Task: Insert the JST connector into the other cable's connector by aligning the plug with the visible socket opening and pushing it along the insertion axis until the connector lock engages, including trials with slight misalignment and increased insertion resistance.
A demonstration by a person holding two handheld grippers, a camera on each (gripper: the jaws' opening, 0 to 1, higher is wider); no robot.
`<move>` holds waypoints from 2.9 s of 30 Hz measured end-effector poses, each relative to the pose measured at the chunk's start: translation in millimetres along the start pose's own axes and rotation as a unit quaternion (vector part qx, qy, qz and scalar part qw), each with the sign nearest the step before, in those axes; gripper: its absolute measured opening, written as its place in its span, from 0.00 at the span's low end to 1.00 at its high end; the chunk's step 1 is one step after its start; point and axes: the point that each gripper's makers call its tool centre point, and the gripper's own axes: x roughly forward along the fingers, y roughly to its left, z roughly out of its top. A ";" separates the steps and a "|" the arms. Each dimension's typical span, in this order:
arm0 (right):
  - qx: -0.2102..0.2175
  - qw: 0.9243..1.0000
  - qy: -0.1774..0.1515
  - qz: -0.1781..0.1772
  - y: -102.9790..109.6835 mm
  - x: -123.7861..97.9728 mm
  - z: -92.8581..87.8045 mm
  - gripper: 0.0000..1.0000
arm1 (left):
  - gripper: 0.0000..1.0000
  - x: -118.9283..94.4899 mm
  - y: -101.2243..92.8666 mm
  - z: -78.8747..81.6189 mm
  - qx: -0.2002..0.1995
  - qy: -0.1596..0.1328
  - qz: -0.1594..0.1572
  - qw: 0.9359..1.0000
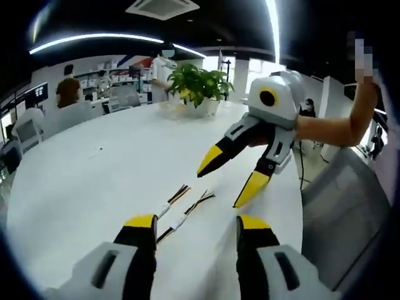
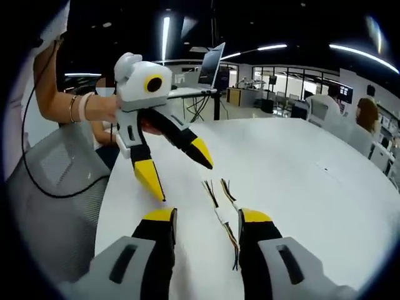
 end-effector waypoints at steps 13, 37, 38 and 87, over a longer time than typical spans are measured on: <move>0.021 1.000 0.009 -0.008 6.6 -8.4 1.1 0.42 | 0.55 -9.6 -7.5 -11.6 0.000 0.015 0.036 0.999; 0.069 0.996 0.018 -0.059 16.7 -49.8 4.8 0.59 | 0.73 -41.2 -28.8 -16.3 -0.050 0.015 0.057 0.997; 0.072 0.995 0.018 -0.060 17.2 -52.0 5.4 0.59 | 0.73 -43.5 -29.0 -17.3 -0.044 0.016 0.065 0.997; 0.166 0.981 0.037 -0.098 69.1 -75.5 -21.4 1.00 | 0.99 -91.1 -60.0 -47.5 -0.052 0.071 0.100 0.991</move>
